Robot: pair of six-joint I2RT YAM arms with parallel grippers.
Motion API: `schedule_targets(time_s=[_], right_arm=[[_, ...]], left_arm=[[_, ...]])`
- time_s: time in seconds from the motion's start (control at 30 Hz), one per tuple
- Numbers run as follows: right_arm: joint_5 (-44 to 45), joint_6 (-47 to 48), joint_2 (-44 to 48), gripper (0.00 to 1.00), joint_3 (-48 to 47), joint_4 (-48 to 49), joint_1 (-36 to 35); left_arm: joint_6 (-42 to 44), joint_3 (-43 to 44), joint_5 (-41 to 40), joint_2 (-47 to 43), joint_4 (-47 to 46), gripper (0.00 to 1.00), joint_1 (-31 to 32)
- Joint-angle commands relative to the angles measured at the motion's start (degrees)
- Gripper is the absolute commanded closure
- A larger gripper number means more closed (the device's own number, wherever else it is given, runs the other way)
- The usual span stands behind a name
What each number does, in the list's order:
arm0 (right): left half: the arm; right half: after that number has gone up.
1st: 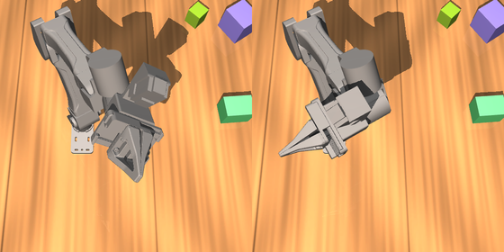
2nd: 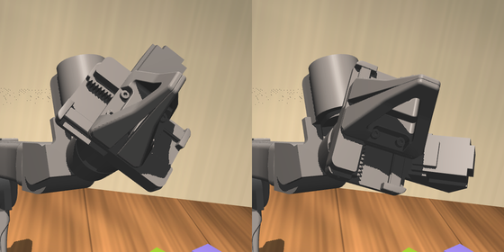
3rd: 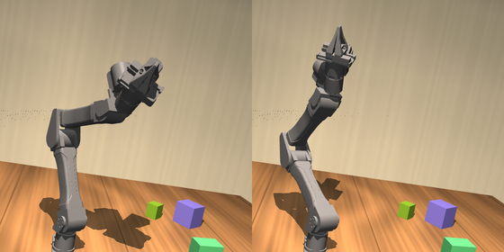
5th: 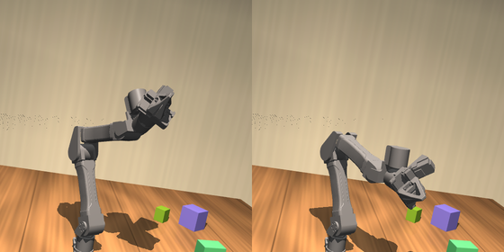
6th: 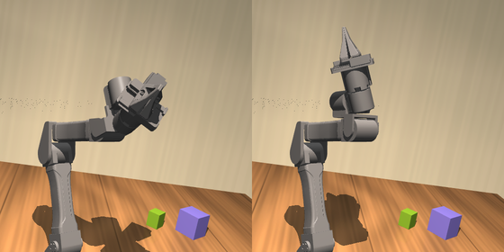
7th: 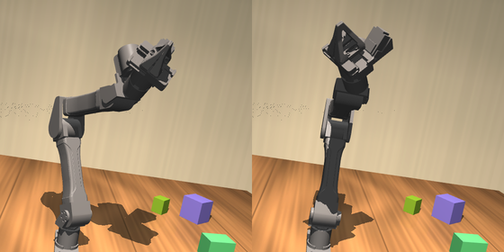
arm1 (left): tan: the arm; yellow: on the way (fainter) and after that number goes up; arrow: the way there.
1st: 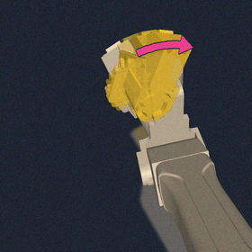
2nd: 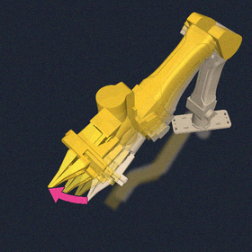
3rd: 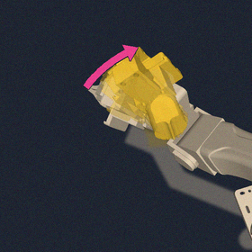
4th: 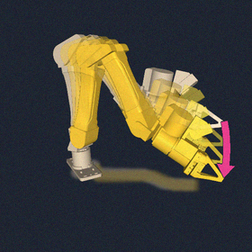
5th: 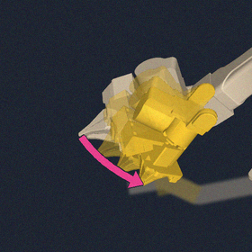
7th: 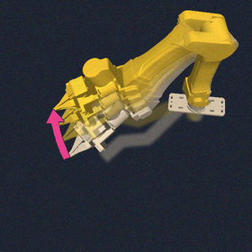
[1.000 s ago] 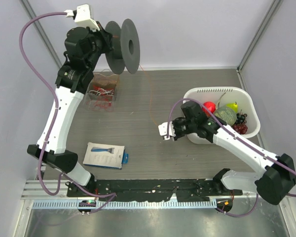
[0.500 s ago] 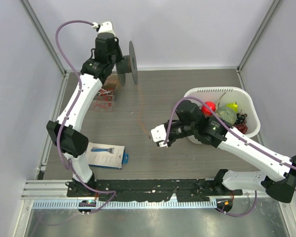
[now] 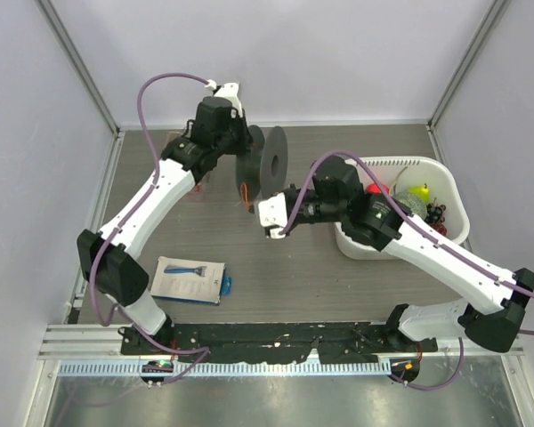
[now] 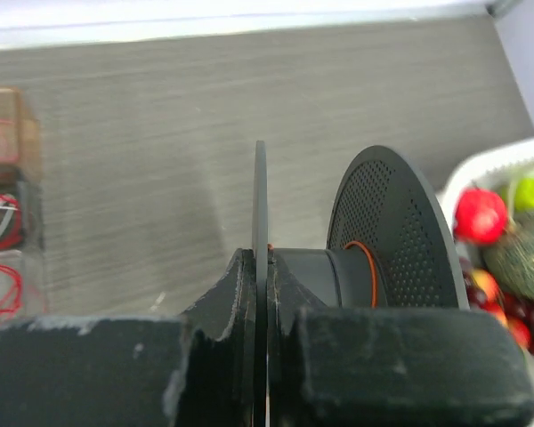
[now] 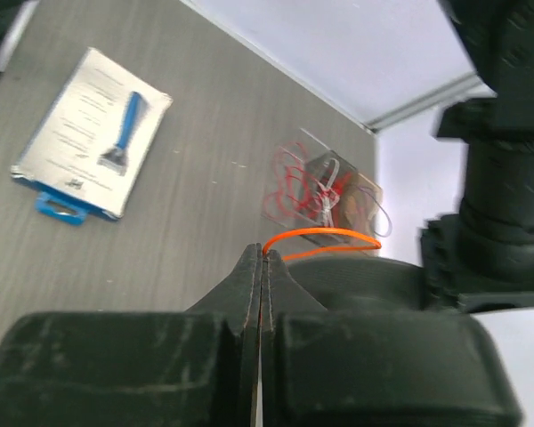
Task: Wrap the cables
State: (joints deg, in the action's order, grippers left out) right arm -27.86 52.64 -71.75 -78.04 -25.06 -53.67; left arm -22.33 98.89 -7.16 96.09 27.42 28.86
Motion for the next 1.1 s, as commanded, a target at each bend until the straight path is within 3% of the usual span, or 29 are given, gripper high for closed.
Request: schedule_targets(time_s=[0.0, 0.23, 0.57, 0.77, 0.93, 1.07], right_arm=[[3.25, -0.87, -0.85, 0.99, -3.61, 6.94, 3.73], [1.49, -5.70, -2.87, 0.99, -5.81, 11.61, 13.75], [-0.18, -9.14, -4.19, 0.99, -7.91, 14.95, 17.63], [-1.14, -9.31, -4.72, 0.99, -8.18, 14.86, 22.02], [-3.25, -9.84, -4.54, 0.99, -7.21, 14.95, 27.64], [-5.54, -10.89, -4.54, 0.99, -6.34, 14.95, 32.73]], left_arm=[[-2.81, -3.43, 10.31, -8.63, -7.38, 1.00, -0.12], [-1.84, -9.85, 20.50, -14.53, -9.31, 1.00, -0.03], [7.38, -13.37, 27.10, -17.16, -8.35, 1.00, 3.30], [11.42, -15.22, 35.18, -20.15, -7.29, 1.00, 3.48], [10.03, -16.80, 41.69, -22.79, -7.38, 1.00, 2.78], [3.54, -18.29, 47.05, -24.20, -12.03, 1.00, -0.99]])
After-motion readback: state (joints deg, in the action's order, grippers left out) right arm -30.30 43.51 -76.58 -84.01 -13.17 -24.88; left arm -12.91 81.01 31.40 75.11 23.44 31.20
